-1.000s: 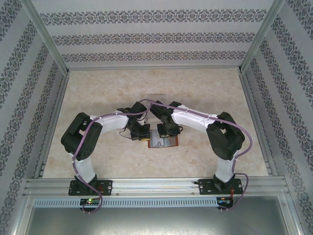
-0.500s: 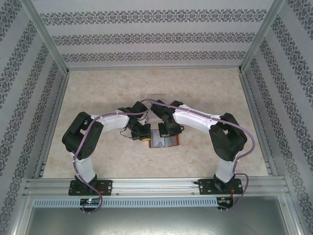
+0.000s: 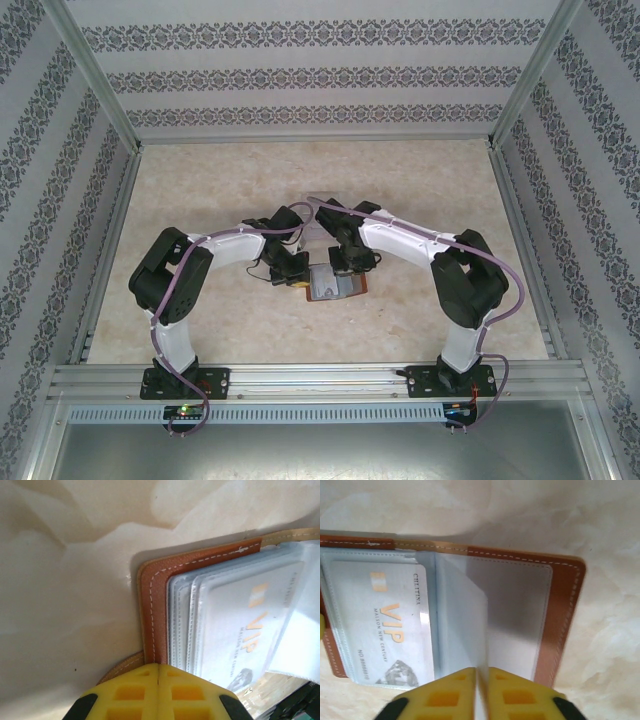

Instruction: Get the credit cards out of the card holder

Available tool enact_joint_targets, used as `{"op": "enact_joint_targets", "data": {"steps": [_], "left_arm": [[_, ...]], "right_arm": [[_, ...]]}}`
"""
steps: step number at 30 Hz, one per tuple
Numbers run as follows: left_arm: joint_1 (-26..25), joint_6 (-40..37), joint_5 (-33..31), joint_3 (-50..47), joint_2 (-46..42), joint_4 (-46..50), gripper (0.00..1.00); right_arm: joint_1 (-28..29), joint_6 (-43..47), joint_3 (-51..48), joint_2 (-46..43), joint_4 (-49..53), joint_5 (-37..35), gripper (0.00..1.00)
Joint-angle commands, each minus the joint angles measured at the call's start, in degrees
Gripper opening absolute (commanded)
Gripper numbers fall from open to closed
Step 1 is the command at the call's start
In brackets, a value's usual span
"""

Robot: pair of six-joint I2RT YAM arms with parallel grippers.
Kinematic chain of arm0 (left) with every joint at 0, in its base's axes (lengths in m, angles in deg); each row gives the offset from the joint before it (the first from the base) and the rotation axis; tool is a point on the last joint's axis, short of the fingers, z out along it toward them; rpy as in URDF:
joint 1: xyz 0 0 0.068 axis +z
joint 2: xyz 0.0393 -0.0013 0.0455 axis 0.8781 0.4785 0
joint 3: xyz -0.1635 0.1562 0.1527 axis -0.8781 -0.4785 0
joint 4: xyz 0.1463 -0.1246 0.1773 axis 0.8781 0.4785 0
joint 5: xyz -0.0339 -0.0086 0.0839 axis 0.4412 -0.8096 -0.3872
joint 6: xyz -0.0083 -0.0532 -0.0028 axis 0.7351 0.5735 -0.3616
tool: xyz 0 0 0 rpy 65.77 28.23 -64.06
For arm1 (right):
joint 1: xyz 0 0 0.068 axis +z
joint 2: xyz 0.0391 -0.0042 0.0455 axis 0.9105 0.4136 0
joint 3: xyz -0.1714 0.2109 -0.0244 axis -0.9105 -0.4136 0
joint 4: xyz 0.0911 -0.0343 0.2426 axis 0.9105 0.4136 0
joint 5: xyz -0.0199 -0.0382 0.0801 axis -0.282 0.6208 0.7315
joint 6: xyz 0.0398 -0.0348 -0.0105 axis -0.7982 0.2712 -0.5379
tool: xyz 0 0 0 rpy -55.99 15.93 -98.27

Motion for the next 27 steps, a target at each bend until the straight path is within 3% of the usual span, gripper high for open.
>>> {"op": "enact_joint_targets", "data": {"steps": [1,27], "left_arm": [[-0.42,-1.13,-1.55,0.34,2.58,2.03,0.03],[-0.49,-2.16,-2.68,2.12,3.52,4.04,0.03]], "right_arm": [[-0.71,0.95,0.06,0.42,1.30,-1.36,0.17],[-2.50,2.03,-4.28,4.21,-1.21,-3.02,0.14]]}}
